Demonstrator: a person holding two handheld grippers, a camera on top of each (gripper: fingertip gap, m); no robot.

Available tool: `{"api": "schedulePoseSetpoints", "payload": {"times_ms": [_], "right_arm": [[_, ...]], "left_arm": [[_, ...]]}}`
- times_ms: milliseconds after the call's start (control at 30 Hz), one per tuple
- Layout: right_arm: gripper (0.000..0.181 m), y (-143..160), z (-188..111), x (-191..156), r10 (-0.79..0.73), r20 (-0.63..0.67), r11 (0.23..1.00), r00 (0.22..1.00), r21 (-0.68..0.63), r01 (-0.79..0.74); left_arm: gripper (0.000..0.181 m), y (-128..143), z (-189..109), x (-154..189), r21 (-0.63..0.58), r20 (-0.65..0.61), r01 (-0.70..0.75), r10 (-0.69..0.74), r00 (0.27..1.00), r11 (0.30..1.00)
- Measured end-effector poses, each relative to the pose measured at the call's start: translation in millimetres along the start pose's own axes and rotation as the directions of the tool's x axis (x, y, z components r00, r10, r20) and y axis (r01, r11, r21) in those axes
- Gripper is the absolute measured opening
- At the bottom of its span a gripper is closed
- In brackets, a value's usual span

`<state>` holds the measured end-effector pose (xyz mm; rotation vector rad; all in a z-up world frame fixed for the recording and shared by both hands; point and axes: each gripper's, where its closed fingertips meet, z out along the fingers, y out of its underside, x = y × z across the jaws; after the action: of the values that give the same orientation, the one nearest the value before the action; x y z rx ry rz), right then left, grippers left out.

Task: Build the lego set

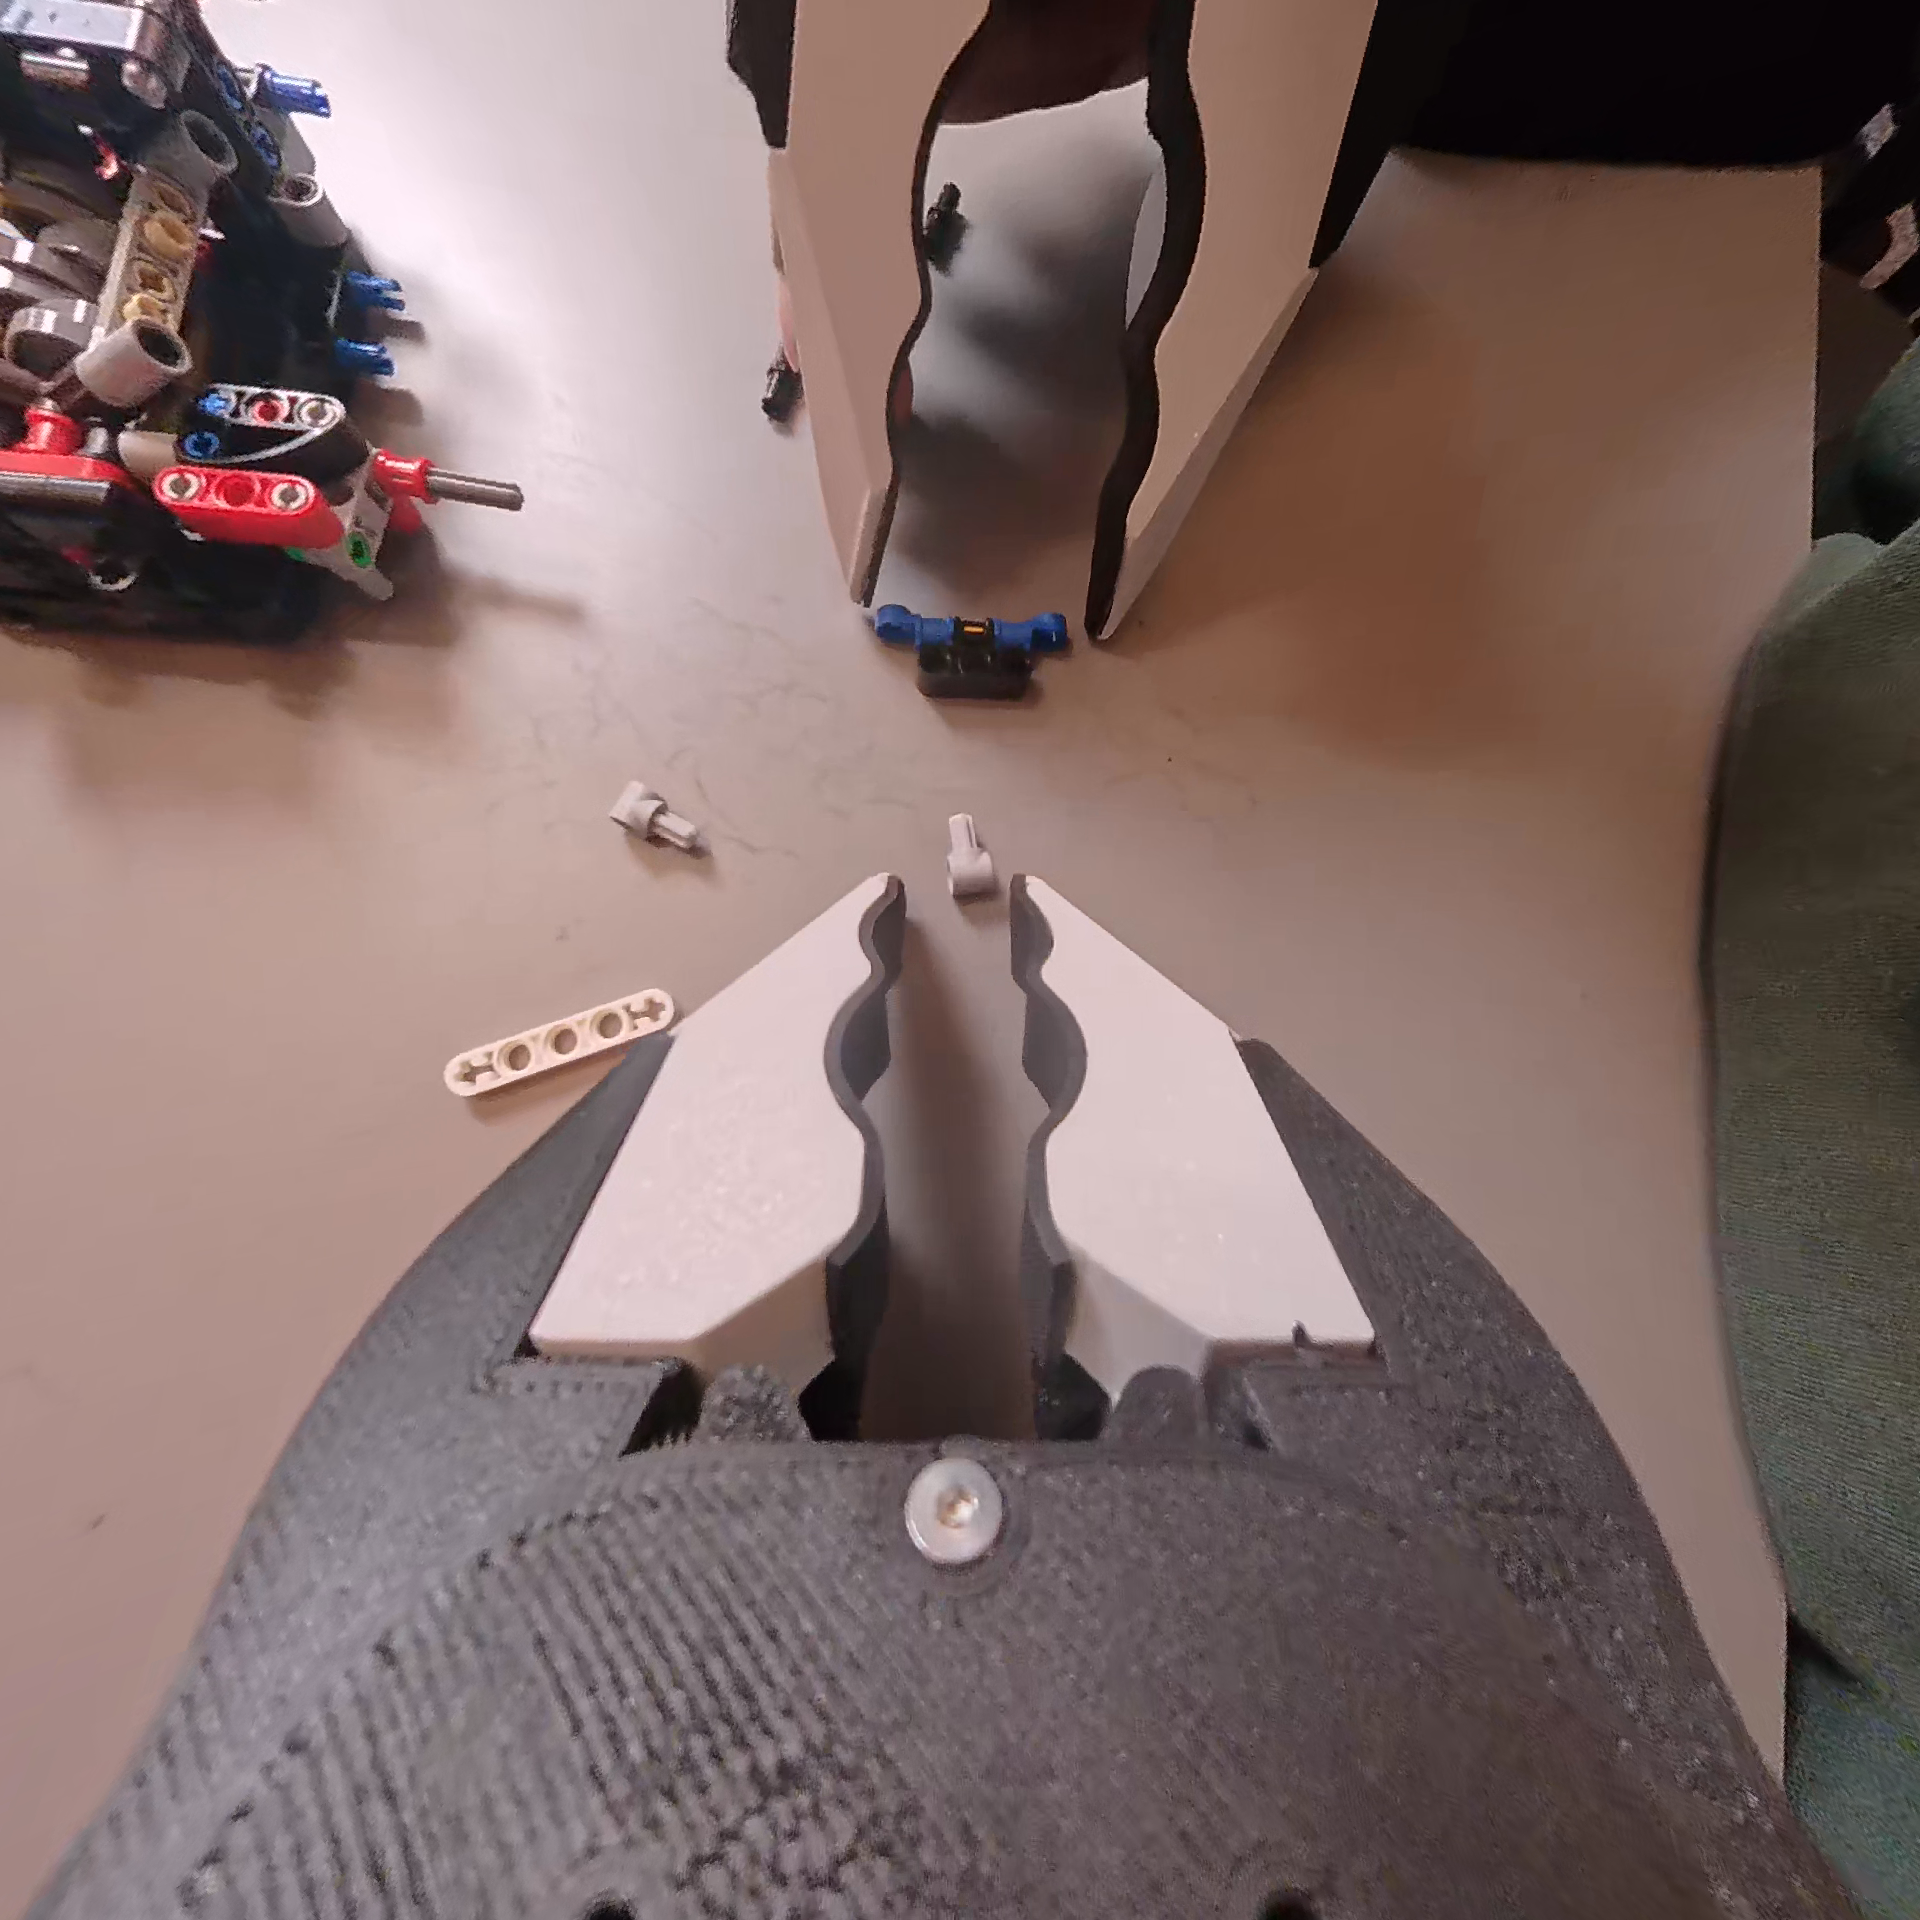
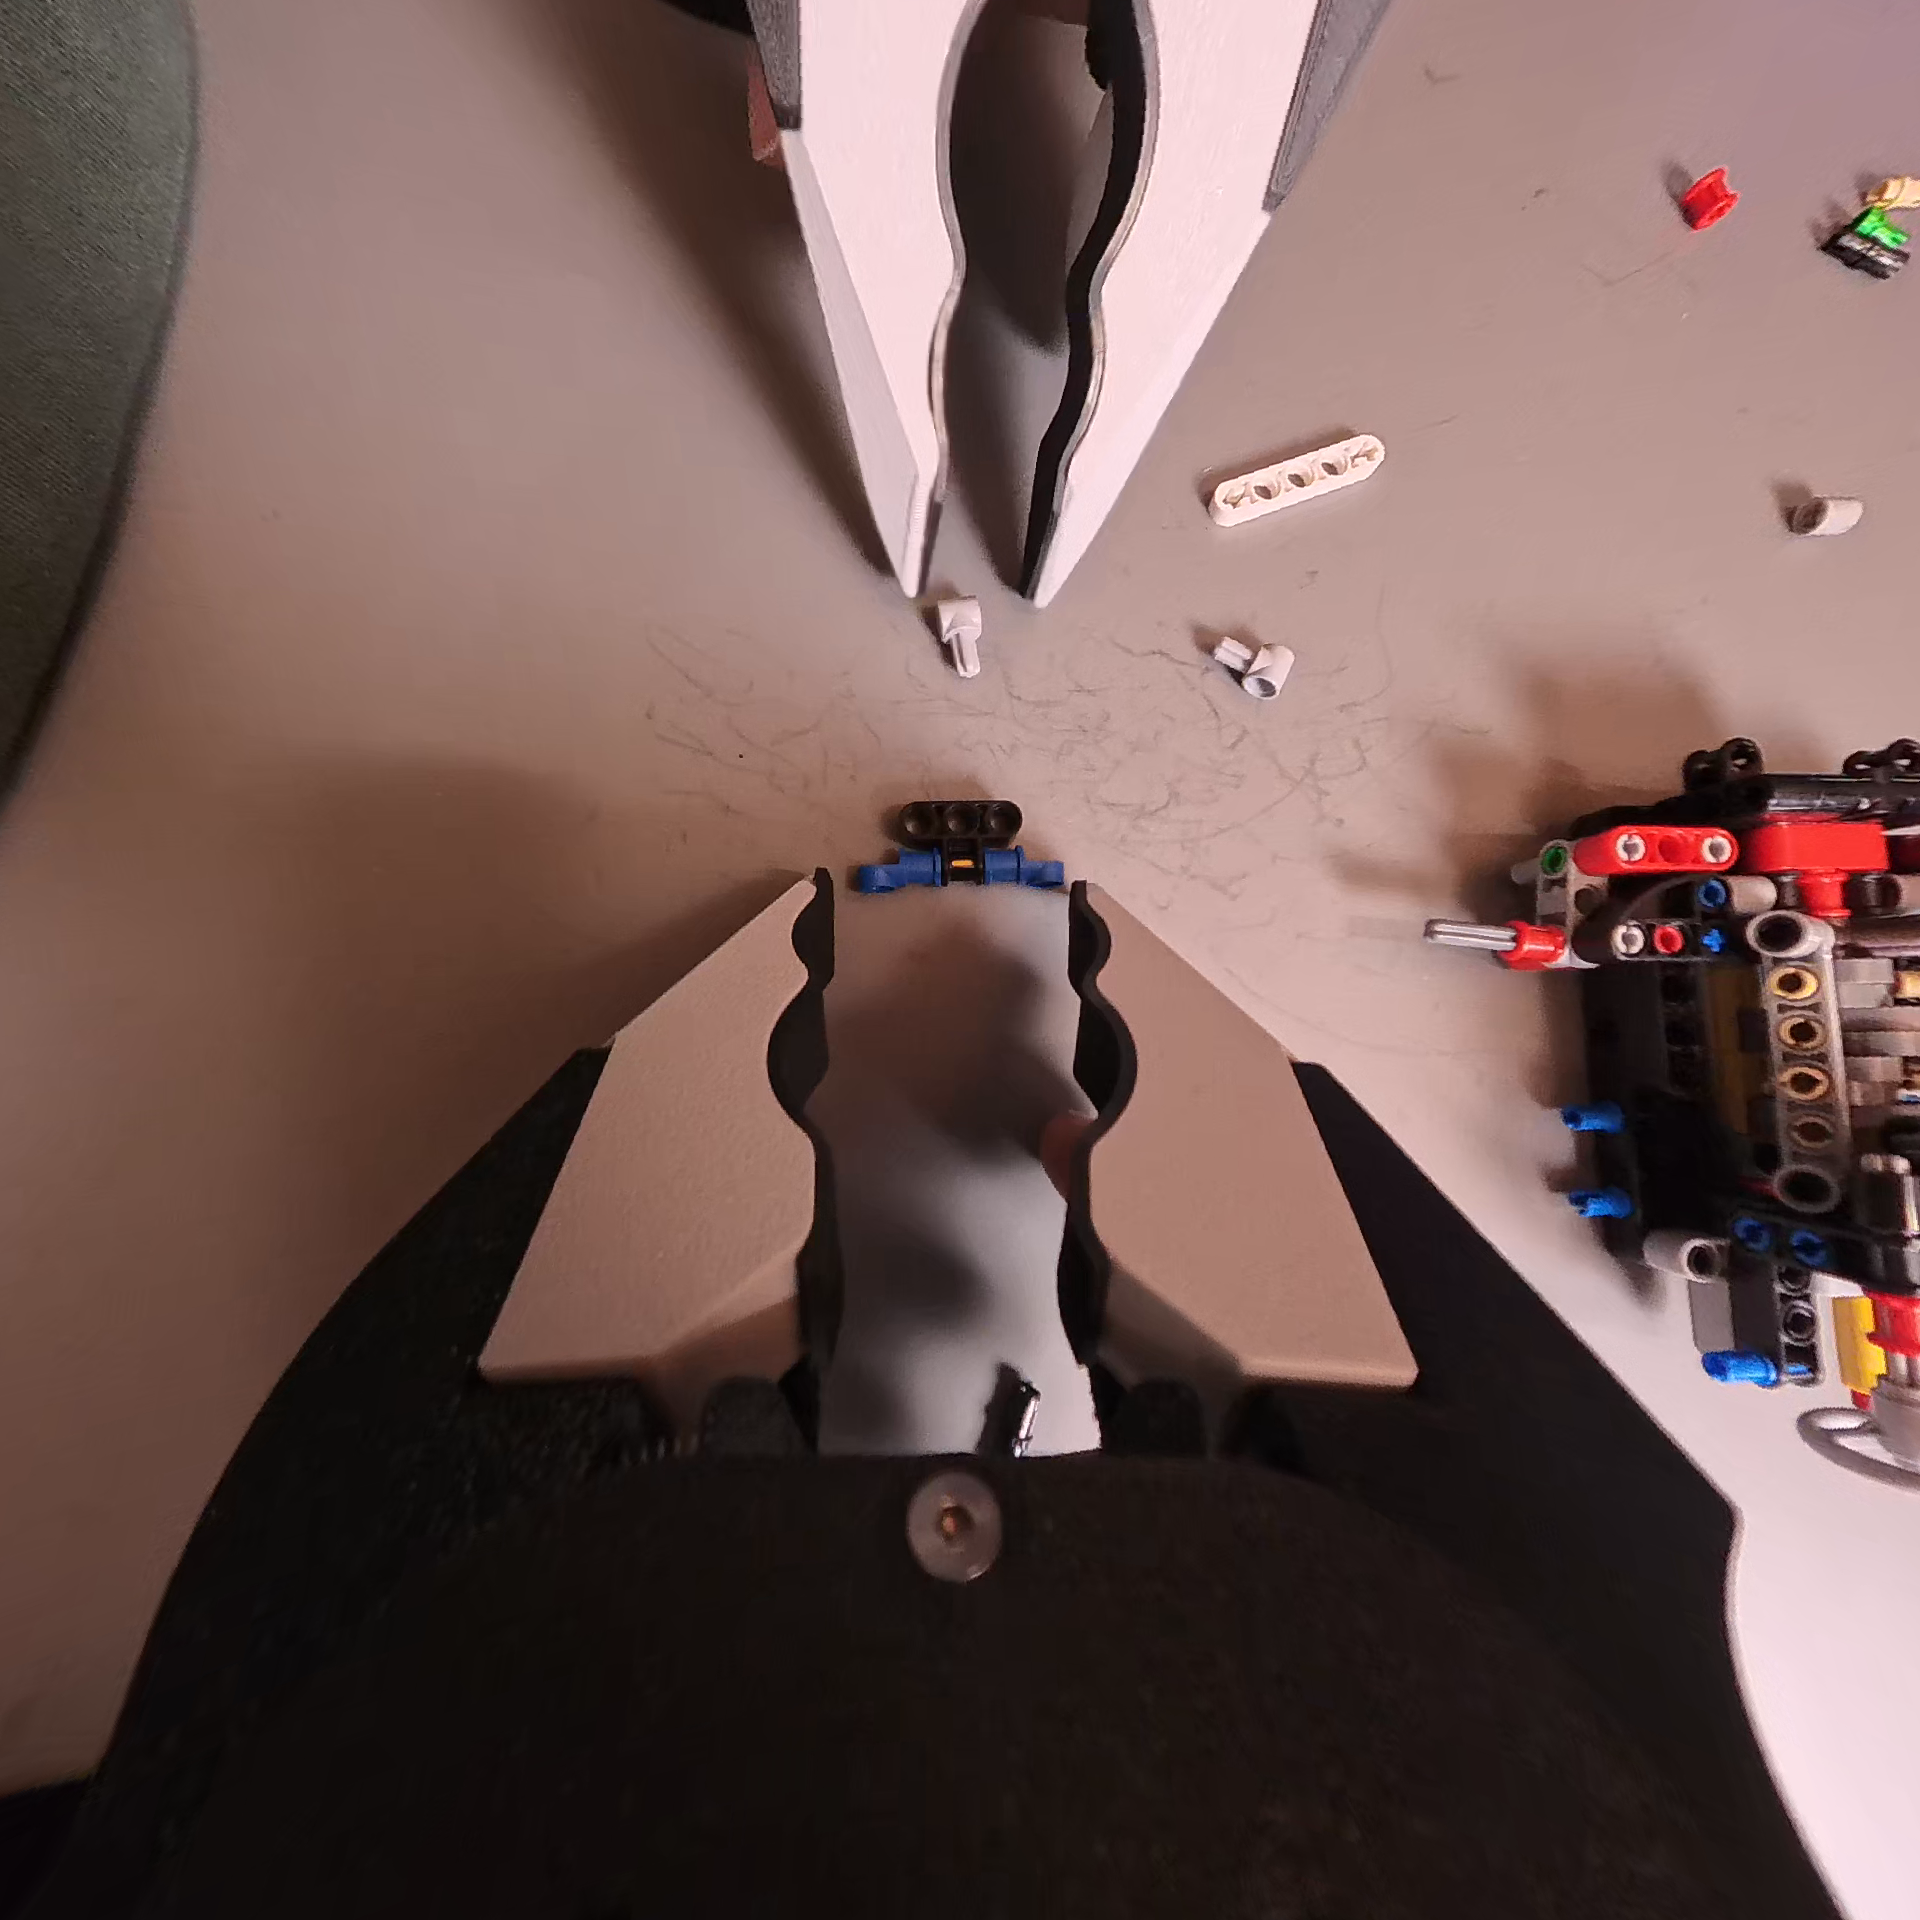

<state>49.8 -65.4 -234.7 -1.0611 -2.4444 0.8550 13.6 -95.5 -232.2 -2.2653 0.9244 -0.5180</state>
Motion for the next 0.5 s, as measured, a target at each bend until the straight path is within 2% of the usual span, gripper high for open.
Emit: {"api": "schedulePoseSetpoints", "payload": {"times_ms": [100,333,500], "right_arm": [[0.044,0.0,0.1,0.2,-0.001,0.000,1.000,1.000,0.004,0.001],[0.040,0.1,0.1,2.5,-0.002,-0.007,1.000,1.000,0.018,0.002],[0.028,-1.3,0.5,2.0,-0.018,-0.008,0.999,1.000,0.040,0.018]], "left_arm": [[0.019,0.5,2.6,2.2,-0.005,-0.004,-0.002,0.002,1.000,1.000],[0.006,-1.7,6.8,0.3,0.002,0.017,-0.027,0.027,0.999,1.000],[0.006,-7.0,9.9,10.0,0.043,-0.073,-0.009,0.012,0.997,0.999]]}}
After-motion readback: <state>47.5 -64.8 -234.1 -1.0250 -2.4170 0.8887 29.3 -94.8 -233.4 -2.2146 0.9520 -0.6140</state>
